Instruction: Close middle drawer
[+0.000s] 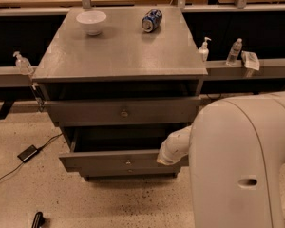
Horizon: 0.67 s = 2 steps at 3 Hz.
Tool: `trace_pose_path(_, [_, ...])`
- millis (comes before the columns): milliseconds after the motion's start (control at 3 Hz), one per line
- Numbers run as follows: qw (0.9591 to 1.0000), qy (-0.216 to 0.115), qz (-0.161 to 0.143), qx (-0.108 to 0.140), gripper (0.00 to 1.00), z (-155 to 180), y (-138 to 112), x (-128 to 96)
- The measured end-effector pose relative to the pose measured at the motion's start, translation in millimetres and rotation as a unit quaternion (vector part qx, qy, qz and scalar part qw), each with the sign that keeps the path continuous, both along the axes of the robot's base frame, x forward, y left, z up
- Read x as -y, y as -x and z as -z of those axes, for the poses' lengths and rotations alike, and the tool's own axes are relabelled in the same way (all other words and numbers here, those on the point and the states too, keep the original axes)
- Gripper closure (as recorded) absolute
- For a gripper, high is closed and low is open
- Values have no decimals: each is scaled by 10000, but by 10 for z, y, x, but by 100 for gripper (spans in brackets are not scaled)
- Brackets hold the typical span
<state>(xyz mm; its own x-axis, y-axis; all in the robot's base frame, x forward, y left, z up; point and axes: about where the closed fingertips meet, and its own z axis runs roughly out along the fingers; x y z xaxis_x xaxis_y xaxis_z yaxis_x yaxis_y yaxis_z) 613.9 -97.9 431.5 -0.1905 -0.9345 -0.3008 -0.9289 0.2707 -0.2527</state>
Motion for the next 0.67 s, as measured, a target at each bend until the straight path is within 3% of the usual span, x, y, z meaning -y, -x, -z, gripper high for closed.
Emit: trace_pose_path(667, [9976, -484, -489, 96, 100, -36, 63, -304])
